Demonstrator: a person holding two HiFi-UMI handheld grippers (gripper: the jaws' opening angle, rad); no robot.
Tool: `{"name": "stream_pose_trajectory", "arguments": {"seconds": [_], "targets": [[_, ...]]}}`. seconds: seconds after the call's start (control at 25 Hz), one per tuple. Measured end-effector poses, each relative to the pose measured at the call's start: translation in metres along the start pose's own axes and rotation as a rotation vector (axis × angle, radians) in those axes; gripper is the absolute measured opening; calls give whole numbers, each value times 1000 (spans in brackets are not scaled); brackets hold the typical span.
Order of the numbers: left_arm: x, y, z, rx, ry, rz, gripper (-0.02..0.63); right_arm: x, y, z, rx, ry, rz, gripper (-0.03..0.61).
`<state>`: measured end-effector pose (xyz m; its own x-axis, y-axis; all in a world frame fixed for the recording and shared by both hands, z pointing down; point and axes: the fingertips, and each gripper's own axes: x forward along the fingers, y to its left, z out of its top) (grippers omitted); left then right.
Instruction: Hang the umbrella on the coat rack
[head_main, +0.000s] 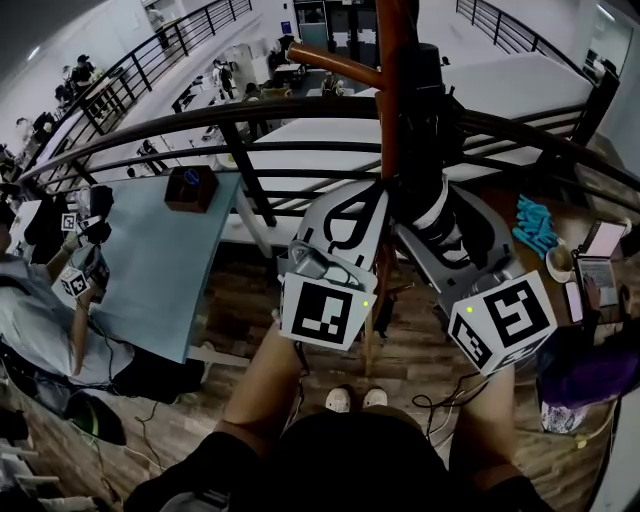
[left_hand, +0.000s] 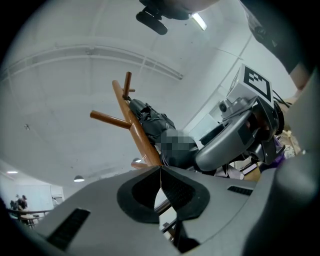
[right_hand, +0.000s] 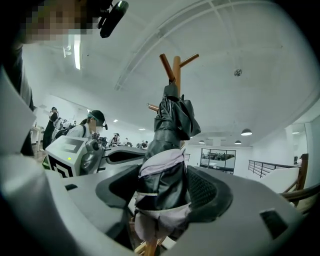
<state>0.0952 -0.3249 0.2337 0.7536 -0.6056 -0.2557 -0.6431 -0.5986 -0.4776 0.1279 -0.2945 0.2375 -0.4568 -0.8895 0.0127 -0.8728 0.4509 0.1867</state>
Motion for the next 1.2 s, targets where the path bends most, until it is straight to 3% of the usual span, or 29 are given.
{"name": "stream_pose_trajectory", "arguments": {"seconds": [0.36,0.56,0.88,1.2], "targets": [[-7,-1,-16,-16,32,1,14,-4,4,-7,-21,-17,1,291],[-16,-5,-9,-113,21,-25,14,-13,7,-9,-37,-29,3,291],[-34,-9,-7,-89,39,-20,14,-19,21,-12,-135,-39,29,291],[-46,-15,-6,-83,53,-25,14,-28,35,-9,-159,-107,63,291]]}}
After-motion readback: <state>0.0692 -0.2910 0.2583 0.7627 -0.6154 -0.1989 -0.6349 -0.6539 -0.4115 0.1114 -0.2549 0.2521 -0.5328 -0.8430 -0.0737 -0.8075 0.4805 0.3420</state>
